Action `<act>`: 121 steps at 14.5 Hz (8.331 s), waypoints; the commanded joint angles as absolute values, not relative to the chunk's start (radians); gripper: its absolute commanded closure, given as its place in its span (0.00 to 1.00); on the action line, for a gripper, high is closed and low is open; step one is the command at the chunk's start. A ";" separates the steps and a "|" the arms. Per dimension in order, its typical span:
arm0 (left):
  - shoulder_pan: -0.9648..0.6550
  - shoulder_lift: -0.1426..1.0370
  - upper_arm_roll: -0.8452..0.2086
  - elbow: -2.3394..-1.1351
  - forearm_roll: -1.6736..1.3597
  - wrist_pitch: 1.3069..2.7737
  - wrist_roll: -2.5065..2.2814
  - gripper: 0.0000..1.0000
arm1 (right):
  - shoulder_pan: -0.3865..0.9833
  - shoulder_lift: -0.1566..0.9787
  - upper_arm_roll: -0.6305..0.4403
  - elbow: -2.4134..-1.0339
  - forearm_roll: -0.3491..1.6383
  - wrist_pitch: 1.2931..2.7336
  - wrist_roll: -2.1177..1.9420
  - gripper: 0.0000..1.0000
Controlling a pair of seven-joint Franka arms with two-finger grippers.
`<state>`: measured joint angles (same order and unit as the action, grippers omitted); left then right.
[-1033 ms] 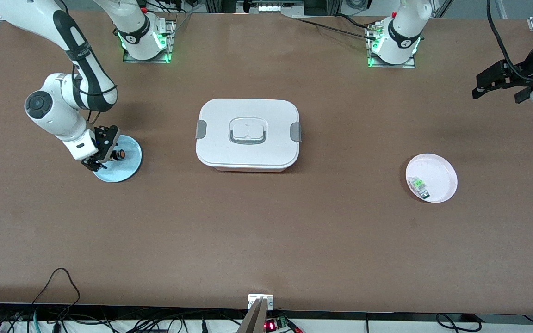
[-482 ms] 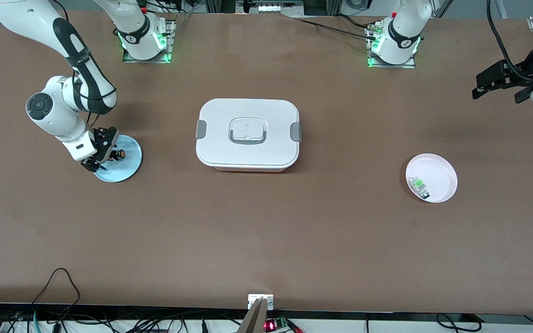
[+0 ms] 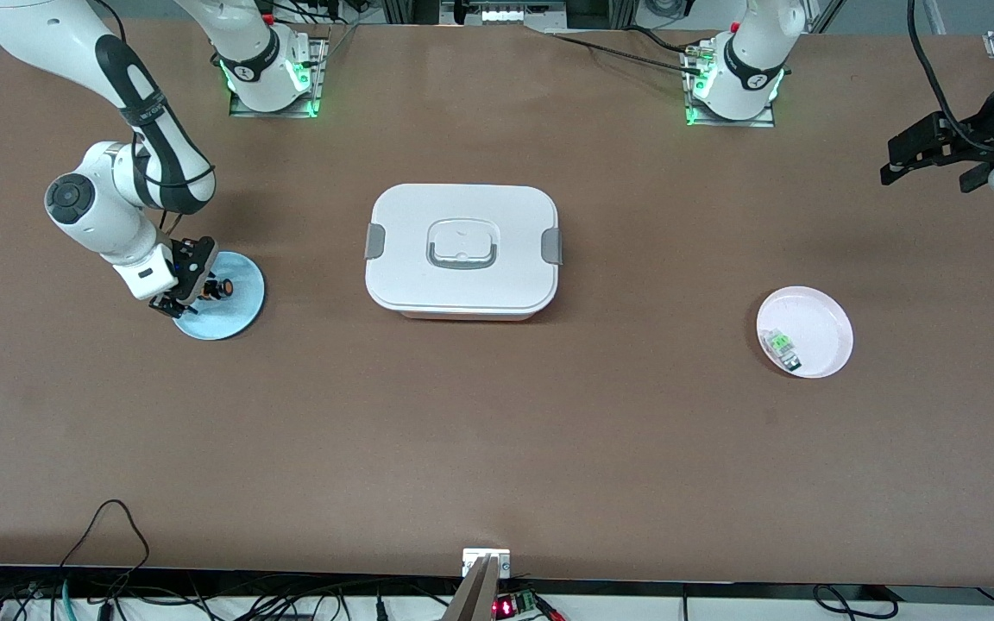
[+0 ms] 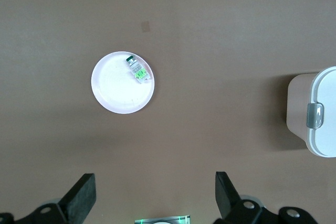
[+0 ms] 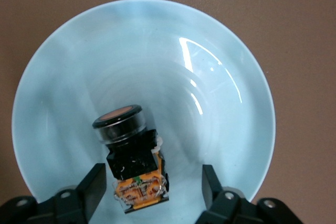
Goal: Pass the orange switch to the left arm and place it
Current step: 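Lower the right gripper and close it on the orange switch, then lift the orange switch with the right gripper while the left gripper advances, then carry the switch over the box with the right gripper toward the left gripper, then close the left gripper on the orange switch beside the right gripper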
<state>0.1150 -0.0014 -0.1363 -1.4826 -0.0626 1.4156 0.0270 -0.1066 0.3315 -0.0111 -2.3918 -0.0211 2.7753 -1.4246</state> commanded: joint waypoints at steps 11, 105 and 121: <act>0.114 -0.006 -0.133 -1.489 -0.080 1.425 0.035 0.00 | -0.114 0.262 0.003 -2.336 -0.025 2.711 -1.468 1.00; 0.094 0.051 -0.299 -2.075 -1.147 1.779 0.299 0.52 | 0.617 0.672 0.577 -1.134 -0.425 2.157 0.540 1.00; 0.106 0.026 -0.285 -2.065 -1.118 1.723 0.296 1.00 | 0.618 0.672 0.577 -1.106 -0.423 2.157 0.540 1.00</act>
<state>0.0980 0.0613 -0.2934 -2.0492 -1.1360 1.7617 0.3015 0.6160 0.6620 0.5774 -1.1450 -0.4101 2.1725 0.5438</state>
